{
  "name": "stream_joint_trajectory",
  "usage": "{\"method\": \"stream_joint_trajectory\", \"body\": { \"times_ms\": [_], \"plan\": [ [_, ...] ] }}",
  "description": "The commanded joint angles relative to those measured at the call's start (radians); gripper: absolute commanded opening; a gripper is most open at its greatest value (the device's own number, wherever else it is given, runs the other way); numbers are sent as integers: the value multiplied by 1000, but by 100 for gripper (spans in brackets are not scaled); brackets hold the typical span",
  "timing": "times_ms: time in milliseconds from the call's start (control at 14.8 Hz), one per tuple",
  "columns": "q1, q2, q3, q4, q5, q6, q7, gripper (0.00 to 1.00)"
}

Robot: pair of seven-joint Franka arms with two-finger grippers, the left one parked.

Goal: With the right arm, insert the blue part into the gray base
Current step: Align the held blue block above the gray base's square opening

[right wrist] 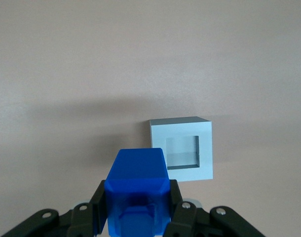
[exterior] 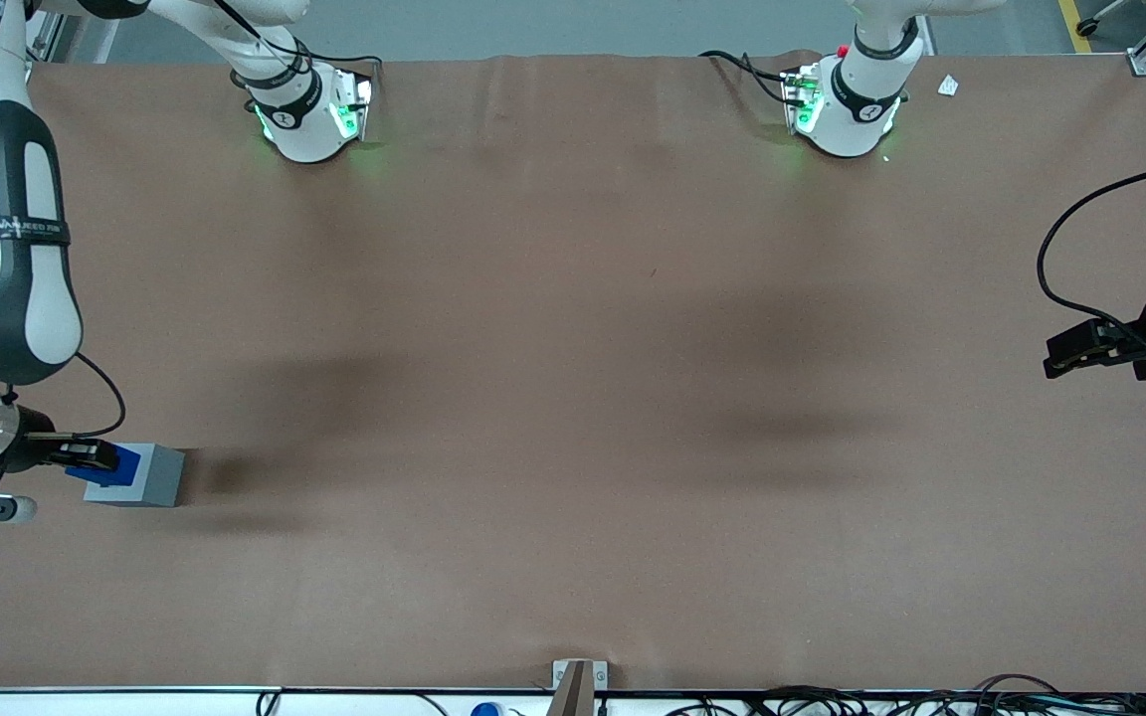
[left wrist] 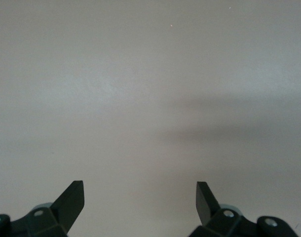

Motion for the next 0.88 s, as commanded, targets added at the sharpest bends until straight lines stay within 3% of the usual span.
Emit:
{"method": "stream_joint_trajectory", "body": {
  "times_ms": [0,814],
  "plan": [
    [-16,11,13,34,-10,-40,-16,0],
    [-39,74,14,172,-5,-124,-48,0]
  ]
}}
